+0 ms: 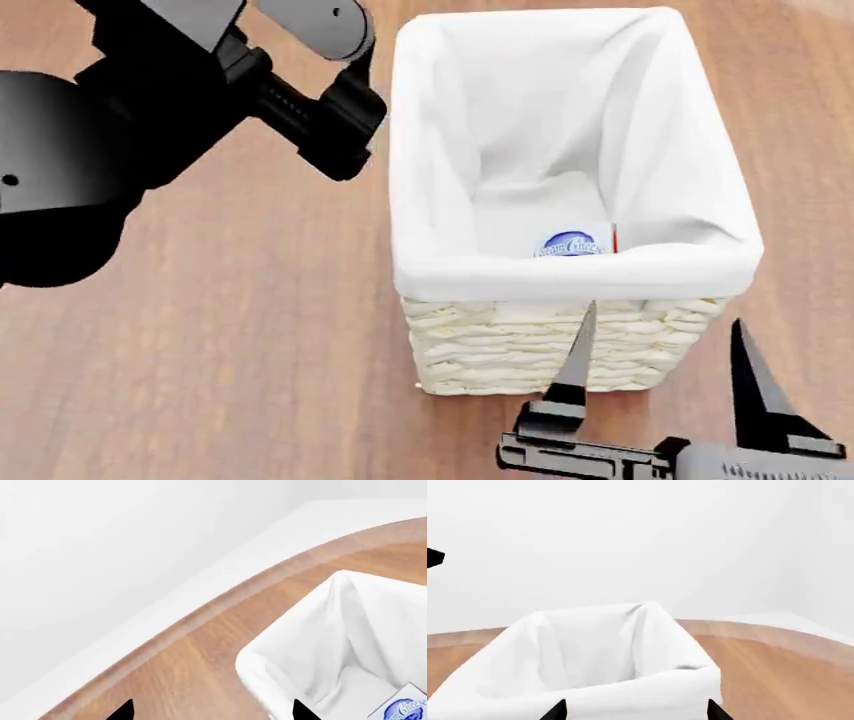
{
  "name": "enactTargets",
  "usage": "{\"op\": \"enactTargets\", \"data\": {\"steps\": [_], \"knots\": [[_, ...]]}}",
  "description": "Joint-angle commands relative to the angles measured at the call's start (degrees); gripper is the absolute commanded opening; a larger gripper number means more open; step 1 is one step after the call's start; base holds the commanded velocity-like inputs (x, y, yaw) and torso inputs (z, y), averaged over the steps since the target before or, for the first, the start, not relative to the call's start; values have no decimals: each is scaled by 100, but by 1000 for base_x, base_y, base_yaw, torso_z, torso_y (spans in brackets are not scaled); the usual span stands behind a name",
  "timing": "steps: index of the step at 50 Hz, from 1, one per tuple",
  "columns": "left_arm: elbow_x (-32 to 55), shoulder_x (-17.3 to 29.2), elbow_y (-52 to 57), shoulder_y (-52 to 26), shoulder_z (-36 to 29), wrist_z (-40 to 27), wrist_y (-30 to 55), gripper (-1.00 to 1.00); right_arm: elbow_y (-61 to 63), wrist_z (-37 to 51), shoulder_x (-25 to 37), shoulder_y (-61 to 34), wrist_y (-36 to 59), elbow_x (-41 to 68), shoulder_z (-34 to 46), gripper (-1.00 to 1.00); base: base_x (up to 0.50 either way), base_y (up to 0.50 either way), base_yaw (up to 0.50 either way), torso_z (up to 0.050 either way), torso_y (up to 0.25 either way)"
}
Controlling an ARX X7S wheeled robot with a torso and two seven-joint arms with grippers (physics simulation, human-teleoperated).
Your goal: Pick up the cream cheese box, and put it in the basket.
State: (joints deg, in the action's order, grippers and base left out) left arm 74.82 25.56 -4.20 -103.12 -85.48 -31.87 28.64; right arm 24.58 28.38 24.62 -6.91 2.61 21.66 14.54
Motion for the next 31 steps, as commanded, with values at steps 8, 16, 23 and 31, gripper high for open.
{"op": "enactTargets", "data": {"steps": [8,16,23,31], "knots": [[-4,2634,3616,1570,723,-2168,-1650,100,3302,1725,842,-2257,2887,1884,-1486,100,0,0,0,0,0],[-573,3175,4921,1930,687,-3121,-1821,100,3537,3255,2495,-2725,1617,2800,-767,100,0,0,0,0,0],[-784,3185,5057,2120,672,-3311,-1953,100,3529,3670,3105,-2875,989,2815,-209,100,0,0,0,0,0],[-969,3231,5209,2240,670,-3555,-1990,100,3526,4157,3781,-3124,168,2649,636,100,0,0,0,0,0]]}}
